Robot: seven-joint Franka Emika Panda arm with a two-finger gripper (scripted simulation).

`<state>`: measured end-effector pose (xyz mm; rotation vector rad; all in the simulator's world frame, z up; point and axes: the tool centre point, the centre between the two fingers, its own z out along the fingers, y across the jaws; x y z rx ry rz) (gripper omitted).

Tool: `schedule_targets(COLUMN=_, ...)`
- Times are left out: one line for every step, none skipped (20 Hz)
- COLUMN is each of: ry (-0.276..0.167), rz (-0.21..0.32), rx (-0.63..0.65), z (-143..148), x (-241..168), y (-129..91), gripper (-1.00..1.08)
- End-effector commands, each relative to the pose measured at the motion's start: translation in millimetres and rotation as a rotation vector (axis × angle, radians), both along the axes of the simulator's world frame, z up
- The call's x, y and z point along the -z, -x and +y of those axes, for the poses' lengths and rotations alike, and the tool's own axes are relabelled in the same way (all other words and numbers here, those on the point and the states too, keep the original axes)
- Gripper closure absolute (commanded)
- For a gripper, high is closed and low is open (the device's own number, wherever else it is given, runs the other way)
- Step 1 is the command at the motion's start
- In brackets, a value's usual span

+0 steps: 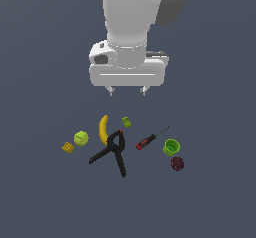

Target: Pick up a designated object from a clutter of objects.

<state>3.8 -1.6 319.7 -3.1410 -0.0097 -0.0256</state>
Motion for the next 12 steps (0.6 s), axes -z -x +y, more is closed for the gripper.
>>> schedule_targets(ry=0.0, rz=0.0, rx=0.0, z=0.0, x=0.0, y=0.0, gripper=-0.92)
schedule_targets(ry=0.0, rz=0.0, rx=0.0, z=0.0, x=0.0, y=0.0, gripper=-0.92)
schedule_targets(ry=-0.002, rz=0.0, rx=-0.001, z=0.3, x=0.2, y=0.0, gripper=-0.92)
schedule_targets(ry=-0.004, rz=0.001, rx=-0.003, z=0.7, x=0.5, y=-0.1, gripper=-0.92)
schedule_targets(ry=-0.007, rz=0.001, rx=-0.006, z=1.2, x=0.8, y=-0.1, gripper=-0.92)
schedule_targets(ry=-0.012, rz=0.002, rx=-0.009, z=1.9, x=1.2, y=-0.2, gripper=-0.92)
schedule_targets(ry=-0.017, rz=0.003, rx=-0.013, z=2.7, x=1.6, y=-0.3, gripper=-0.92)
schedule_targets(ry=-0.021, rz=0.003, rx=-0.016, z=3.5, x=1.9, y=-0.4, gripper=-0.92)
schedule_targets(ry=-0.025, rz=0.004, rx=-0.018, z=4.0, x=2.0, y=-0.4, gripper=-0.92)
schedule_targets(ry=-0.027, rz=0.004, rx=-0.02, z=4.5, x=1.9, y=-0.5, gripper=-0.92)
schedule_targets(ry=-0.029, rz=0.004, rx=-0.02, z=4.7, x=1.7, y=-0.5, gripper=-0.92)
schedule_targets(ry=-0.029, rz=0.004, rx=-0.021, z=4.9, x=1.5, y=-0.5, gripper=-0.92)
